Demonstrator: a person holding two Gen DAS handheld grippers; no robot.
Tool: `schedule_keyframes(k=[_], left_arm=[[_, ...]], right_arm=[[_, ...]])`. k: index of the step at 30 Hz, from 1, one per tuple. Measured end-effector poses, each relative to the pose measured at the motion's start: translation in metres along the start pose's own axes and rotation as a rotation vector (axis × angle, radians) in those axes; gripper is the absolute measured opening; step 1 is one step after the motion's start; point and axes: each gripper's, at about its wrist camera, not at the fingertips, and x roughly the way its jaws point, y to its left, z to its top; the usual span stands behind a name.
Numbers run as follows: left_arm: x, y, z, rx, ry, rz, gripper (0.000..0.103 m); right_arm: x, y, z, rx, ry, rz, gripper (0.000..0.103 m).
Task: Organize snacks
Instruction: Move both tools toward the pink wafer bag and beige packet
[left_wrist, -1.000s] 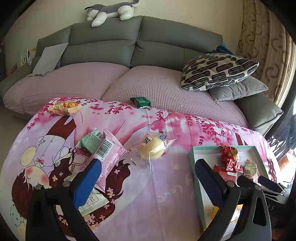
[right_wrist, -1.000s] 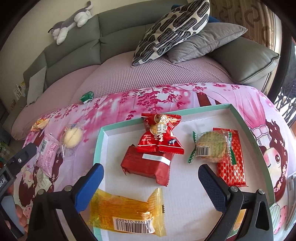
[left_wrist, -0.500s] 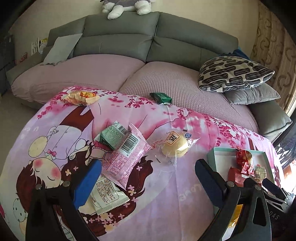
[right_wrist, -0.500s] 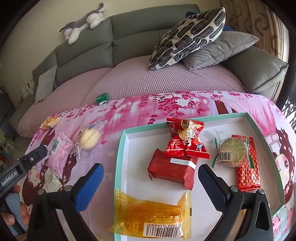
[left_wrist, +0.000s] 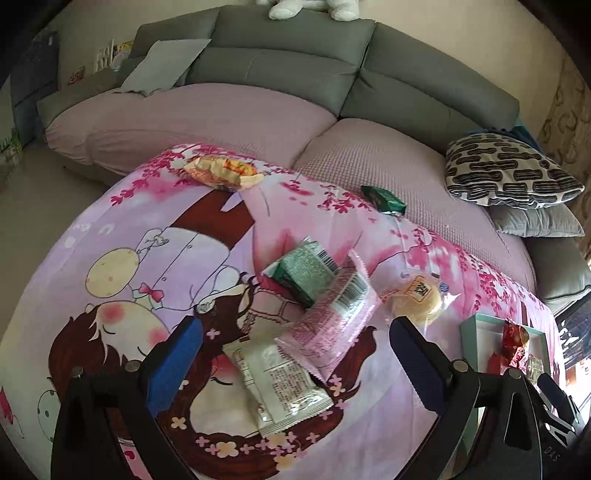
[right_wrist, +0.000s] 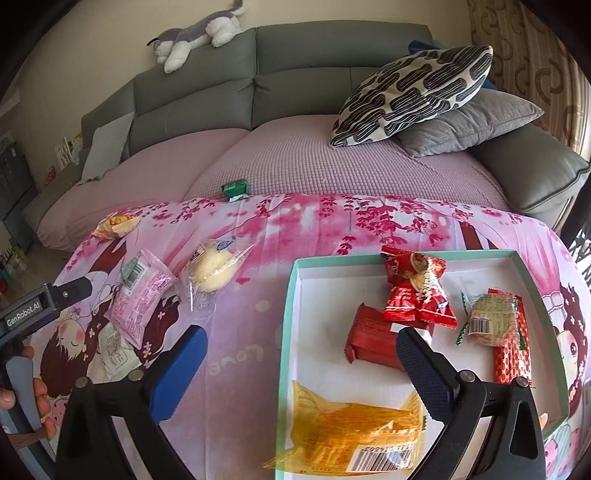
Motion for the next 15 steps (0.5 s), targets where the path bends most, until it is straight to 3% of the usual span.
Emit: schedule_keyframes(k=[3,10,15], left_arm=[[0.007,0.019,-0.001,-0.040,0.056,0.047,0.101],[0.013,0.042,-0.004,-0.108,0.105,0.056,0.101],[0.023,0.045,-0.005,-0.108,0.146,0.061,0.101]], right_arm=[[0.005,0.020,-0.004,-0.047,0.026,0.025,0.103],[0.024,0.064,-0.012,-0.104,0.101,0.105,0.103],[0.045,0.071,-0.005,0.008,0.186,0.175,0.103]])
